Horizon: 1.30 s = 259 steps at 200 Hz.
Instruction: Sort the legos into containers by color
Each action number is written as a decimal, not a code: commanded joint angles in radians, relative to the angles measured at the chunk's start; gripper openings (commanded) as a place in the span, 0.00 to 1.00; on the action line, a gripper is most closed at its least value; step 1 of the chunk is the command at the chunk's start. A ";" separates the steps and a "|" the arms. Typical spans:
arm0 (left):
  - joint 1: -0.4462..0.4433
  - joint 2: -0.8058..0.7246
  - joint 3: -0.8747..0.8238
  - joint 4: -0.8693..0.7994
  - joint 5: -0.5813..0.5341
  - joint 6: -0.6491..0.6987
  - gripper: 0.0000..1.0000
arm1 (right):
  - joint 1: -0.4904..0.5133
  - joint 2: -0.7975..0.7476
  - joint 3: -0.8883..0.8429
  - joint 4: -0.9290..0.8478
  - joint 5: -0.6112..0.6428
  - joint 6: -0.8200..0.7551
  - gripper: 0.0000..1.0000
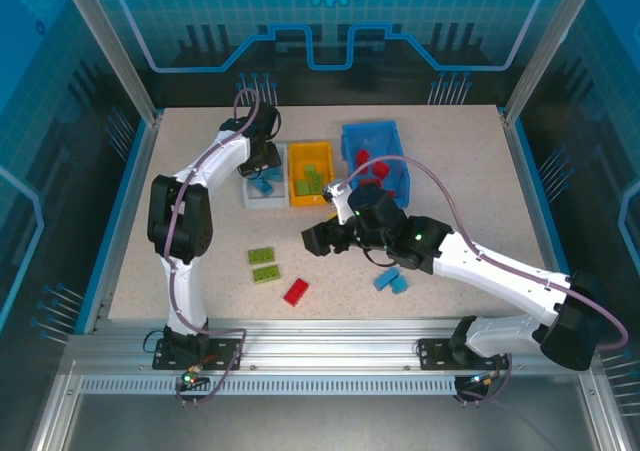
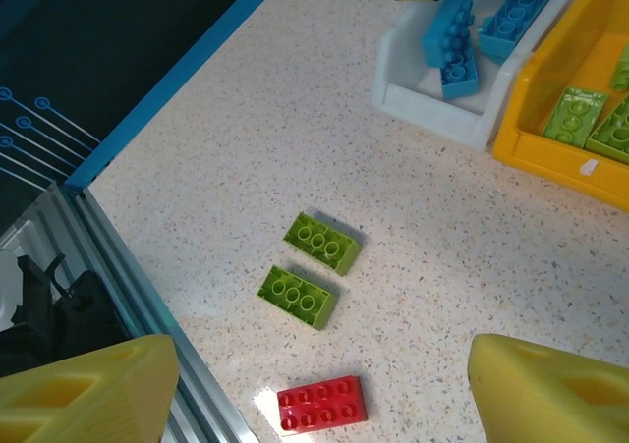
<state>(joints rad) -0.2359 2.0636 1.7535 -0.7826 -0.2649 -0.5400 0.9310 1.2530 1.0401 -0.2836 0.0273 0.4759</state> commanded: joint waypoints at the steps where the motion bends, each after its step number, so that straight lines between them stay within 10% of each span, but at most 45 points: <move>1: 0.007 -0.069 0.020 -0.046 0.037 0.009 0.59 | 0.015 0.020 0.012 -0.003 0.025 0.005 0.79; 141: 0.024 -1.178 -0.581 -0.141 -0.037 -0.247 0.67 | 0.222 0.907 0.709 -0.358 0.251 -0.311 0.88; 212: 0.024 -1.277 -0.593 -0.257 -0.017 -0.264 0.67 | 0.175 1.128 0.918 -0.431 0.320 -0.378 0.96; 259: 0.025 -1.269 -0.608 -0.233 0.029 -0.268 0.66 | 0.129 1.101 0.887 -0.419 0.249 -0.338 0.68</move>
<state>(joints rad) -0.2184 0.7956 1.1622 -1.0157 -0.2787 -0.7887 1.0969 2.3619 1.9392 -0.6773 0.2985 0.1242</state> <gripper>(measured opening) 0.660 0.766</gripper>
